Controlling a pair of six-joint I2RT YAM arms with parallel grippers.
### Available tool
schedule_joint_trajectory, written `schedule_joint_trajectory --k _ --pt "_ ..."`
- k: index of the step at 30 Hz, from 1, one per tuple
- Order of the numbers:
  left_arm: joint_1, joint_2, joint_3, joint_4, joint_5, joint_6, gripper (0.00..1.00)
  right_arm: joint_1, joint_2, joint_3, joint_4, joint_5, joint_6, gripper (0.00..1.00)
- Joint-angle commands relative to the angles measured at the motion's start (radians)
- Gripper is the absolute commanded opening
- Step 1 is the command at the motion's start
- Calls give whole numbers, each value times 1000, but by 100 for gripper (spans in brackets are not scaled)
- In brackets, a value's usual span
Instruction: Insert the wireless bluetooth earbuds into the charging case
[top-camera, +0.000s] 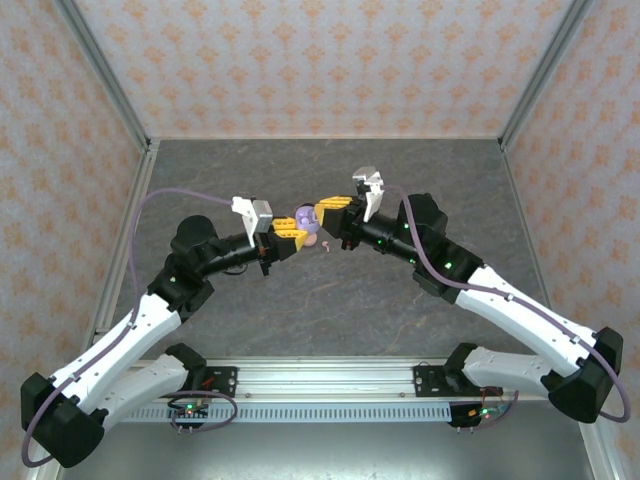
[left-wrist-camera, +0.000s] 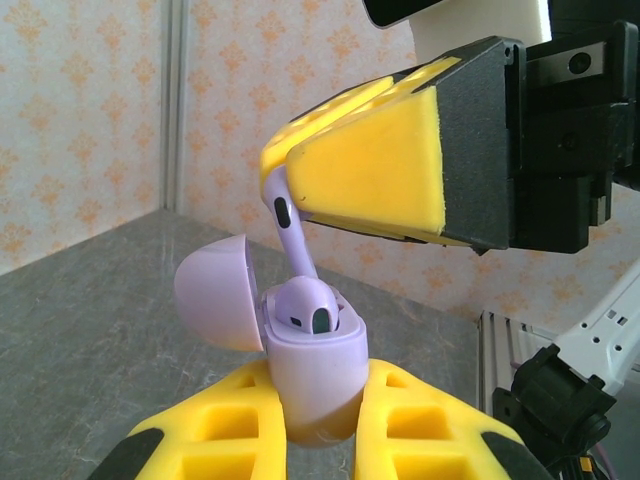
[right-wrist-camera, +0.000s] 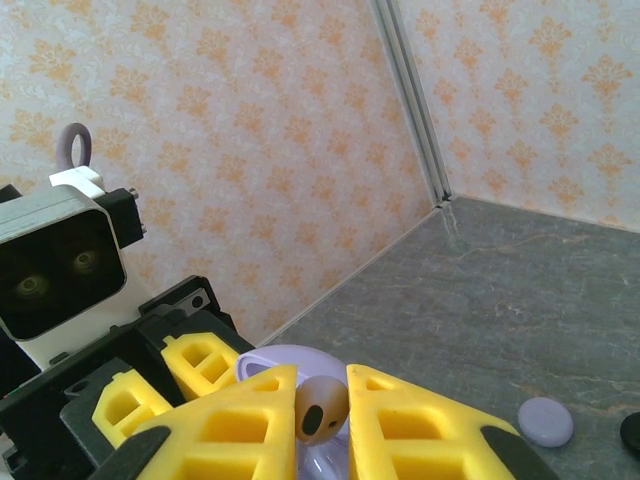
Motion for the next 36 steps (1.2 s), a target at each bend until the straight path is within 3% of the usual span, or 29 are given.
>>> schedule_joint_trajectory --k 1,24,36 --pt "-7 2 30 51 14 -8 0 7 8 37 24 0 -22 16" --pt "-7 -3 31 49 8 -4 0 8 -36 -27 6 -73 7 17" --pt "-8 -3 35 47 14 -4 0 8 23 1 -9 -99 26 17"
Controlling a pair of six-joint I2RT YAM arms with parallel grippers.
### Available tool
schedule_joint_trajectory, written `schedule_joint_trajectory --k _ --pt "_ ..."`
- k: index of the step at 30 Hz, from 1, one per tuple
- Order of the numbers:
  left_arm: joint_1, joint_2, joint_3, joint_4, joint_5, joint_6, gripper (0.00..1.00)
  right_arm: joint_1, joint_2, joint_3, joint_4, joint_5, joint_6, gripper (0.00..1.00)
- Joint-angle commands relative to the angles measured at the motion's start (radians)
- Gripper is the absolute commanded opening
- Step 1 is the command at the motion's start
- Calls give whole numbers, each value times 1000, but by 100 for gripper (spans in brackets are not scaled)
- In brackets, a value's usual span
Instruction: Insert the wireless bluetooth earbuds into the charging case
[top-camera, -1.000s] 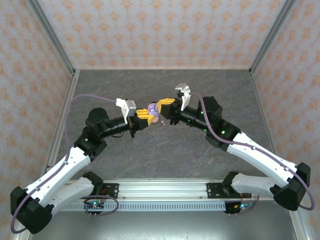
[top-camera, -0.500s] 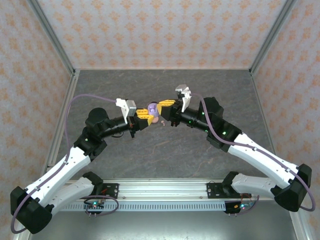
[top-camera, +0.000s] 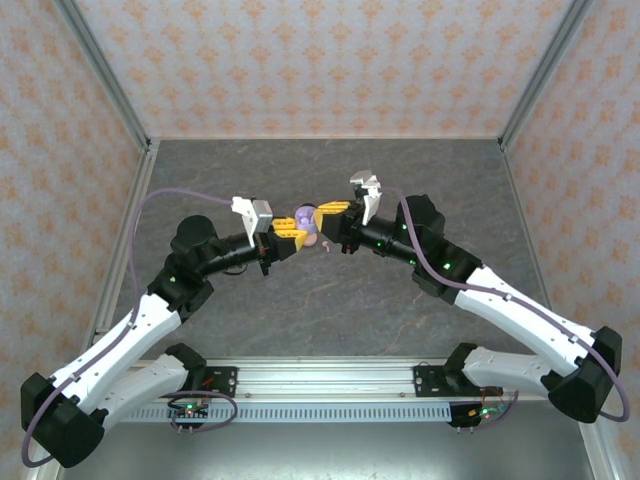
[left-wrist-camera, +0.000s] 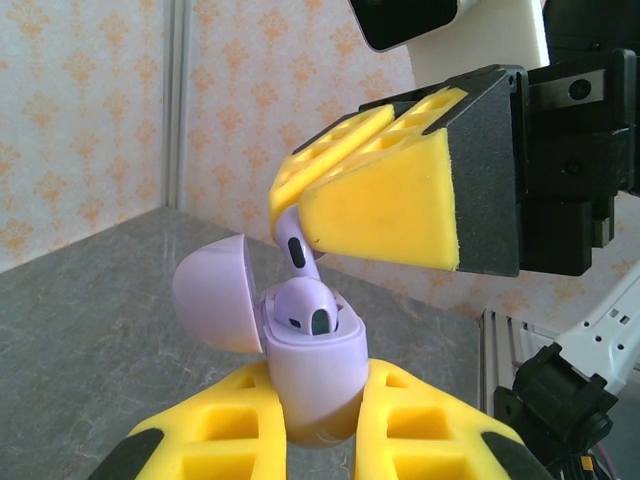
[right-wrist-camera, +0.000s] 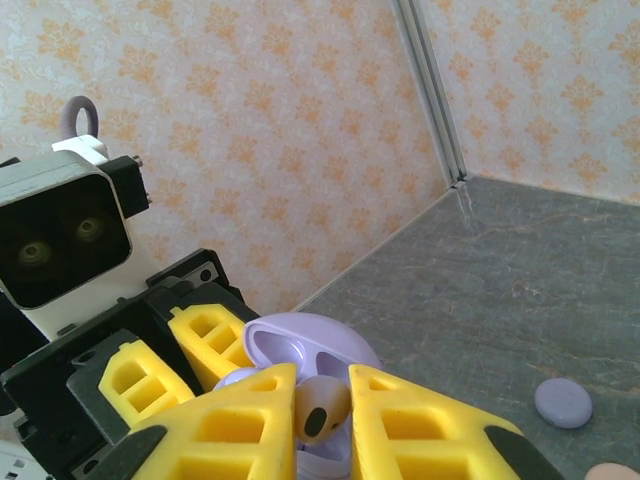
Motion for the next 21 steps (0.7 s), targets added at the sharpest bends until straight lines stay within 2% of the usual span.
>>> schedule_joint_trajectory --k 1,5,11,18,21 --pt "-7 -3 35 52 15 -4 0 9 22 23 -5 -56 11 18" --pt "-7 -3 36 50 13 -2 0 9 26 28 -16 -54 16 22" --pt "-7 -2 38 46 14 2 0 8 20 57 -43 -48 11 33" --pt "-7 -2 39 44 14 5 0 -8 -1 114 -81 -54 22 55" --pt "-7 -2 40 44 15 5 0 -28 -13 136 -112 -53 34 60"
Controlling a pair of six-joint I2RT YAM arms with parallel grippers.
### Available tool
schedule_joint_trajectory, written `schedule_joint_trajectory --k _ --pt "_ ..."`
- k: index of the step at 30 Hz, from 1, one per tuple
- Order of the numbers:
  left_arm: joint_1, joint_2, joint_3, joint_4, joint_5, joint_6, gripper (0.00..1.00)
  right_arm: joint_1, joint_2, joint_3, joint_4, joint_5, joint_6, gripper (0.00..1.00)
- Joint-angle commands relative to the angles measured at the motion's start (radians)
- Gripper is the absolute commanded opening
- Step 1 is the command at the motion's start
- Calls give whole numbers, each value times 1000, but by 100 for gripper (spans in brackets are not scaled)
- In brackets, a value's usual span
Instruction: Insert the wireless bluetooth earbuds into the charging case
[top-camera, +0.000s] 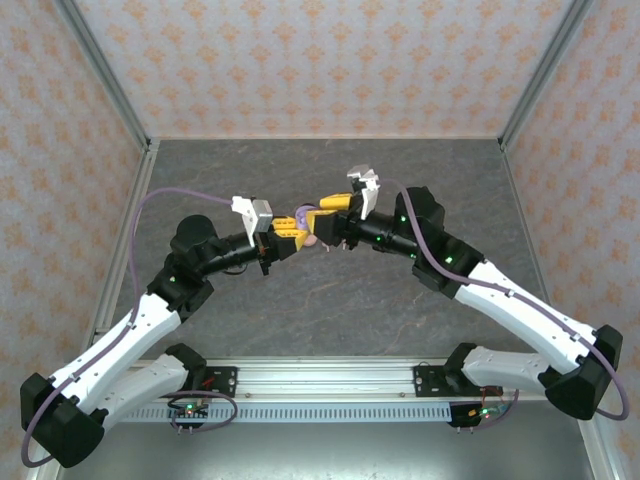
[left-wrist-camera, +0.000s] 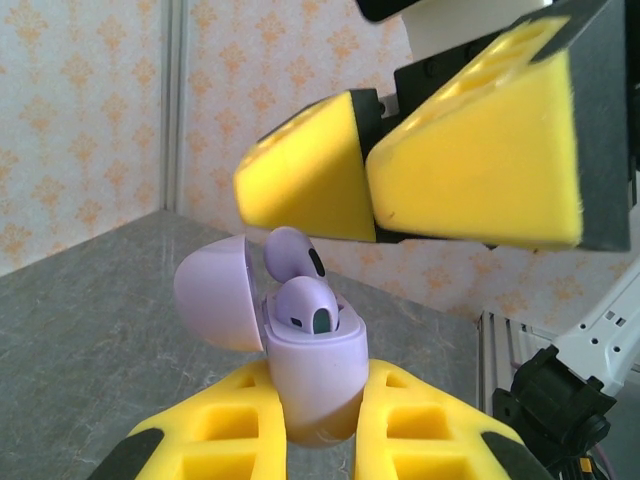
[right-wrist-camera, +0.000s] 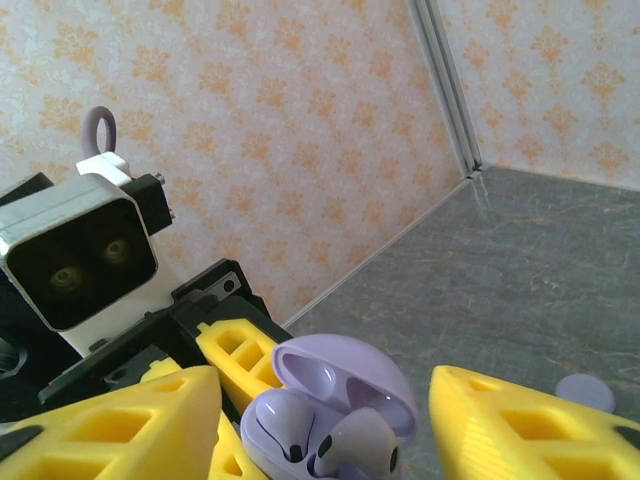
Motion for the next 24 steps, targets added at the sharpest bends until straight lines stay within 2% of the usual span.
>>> schedule_joint_trajectory --k 1,7,15,24 --pt "-7 -2 33 46 14 4 0 -22 -36 51 -37 -18 10 61" --pt "-7 -4 32 48 15 1 0 -63 -50 57 -85 -46 51 73" --pt "-8 -3 32 54 19 -1 0 -88 -23 53 -166 -7 80 73" --pt "-11 -6 32 48 20 2 0 -93 29 77 -187 -20 98 73"
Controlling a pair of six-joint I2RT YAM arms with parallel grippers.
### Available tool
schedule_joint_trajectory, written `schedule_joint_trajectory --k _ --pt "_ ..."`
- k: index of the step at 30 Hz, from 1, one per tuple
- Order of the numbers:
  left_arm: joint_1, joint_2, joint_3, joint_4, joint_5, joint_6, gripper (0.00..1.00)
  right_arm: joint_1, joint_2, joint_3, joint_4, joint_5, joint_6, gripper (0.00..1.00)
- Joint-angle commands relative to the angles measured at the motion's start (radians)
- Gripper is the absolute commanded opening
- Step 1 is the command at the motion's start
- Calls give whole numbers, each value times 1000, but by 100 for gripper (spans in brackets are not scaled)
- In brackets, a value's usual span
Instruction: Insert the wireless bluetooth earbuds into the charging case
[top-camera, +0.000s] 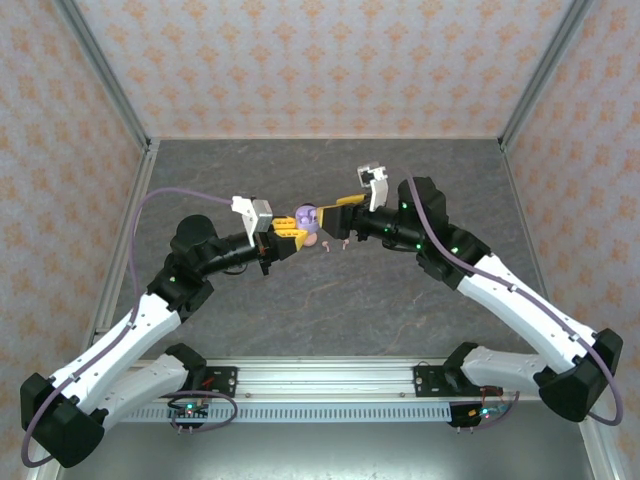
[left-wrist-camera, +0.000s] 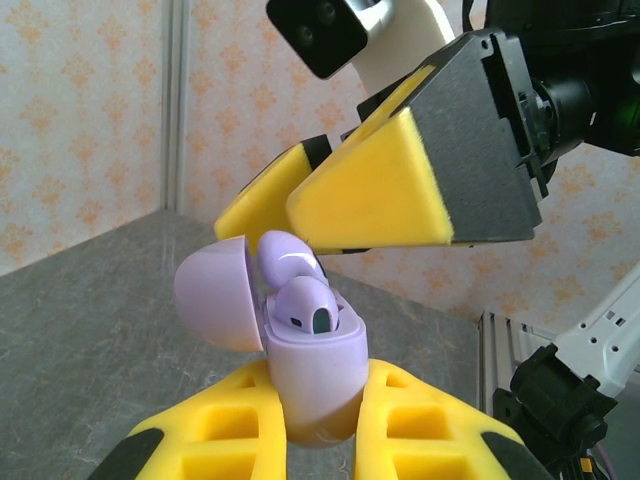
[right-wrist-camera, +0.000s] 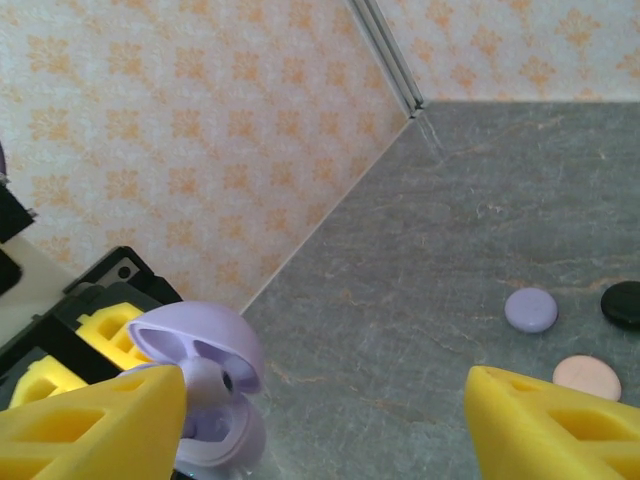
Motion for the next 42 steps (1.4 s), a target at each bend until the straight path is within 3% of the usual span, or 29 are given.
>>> schedule_joint_trajectory --k 1,27,34,42 --pt "-13 -6 32 48 19 3 0 -4 7 44 -14 -3 12 73" --pt "-18 5 40 33 18 15 0 -15 -7 68 9 -49 15 75" --pt "-21 2 42 50 27 7 0 -34 -25 19 116 -227 80 95" --pt "-31 17 52 57 37 7 0 -34 40 51 87 -343 88 95"
